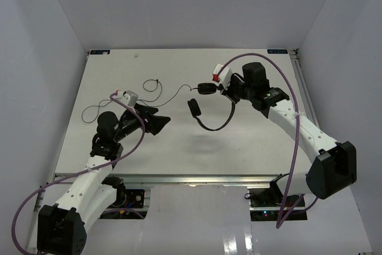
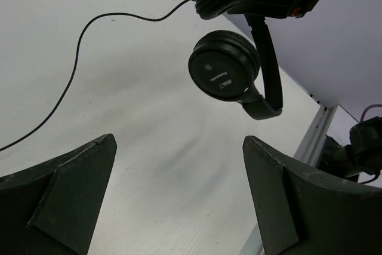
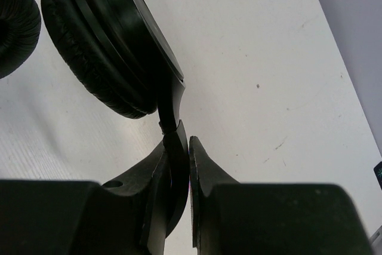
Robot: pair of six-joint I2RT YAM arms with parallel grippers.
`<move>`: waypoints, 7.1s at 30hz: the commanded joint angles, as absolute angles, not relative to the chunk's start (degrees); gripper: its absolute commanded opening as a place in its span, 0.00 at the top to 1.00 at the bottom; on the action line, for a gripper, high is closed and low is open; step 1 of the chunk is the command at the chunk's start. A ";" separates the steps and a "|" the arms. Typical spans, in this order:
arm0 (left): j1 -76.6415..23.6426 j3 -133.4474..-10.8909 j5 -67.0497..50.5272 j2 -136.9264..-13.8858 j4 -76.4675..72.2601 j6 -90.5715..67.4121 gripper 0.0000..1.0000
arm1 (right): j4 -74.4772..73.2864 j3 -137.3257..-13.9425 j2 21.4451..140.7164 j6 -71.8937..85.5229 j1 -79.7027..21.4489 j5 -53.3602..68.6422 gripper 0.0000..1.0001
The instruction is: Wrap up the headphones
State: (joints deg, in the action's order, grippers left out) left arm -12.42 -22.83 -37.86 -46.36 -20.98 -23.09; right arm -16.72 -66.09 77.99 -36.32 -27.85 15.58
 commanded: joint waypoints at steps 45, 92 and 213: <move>-55.11 -55.61 34.60 -96.12 4.69 -100.58 0.40 | 8.67 -51.57 83.12 17.61 -38.58 -32.61 0.92; -40.91 -44.87 25.49 -75.10 10.77 -63.72 1.00 | -16.93 -48.01 65.12 -38.97 -32.32 33.84 0.04; -7.03 -88.16 -19.79 -65.35 13.32 -42.83 1.00 | 71.35 -52.49 92.70 37.23 -40.10 62.12 0.45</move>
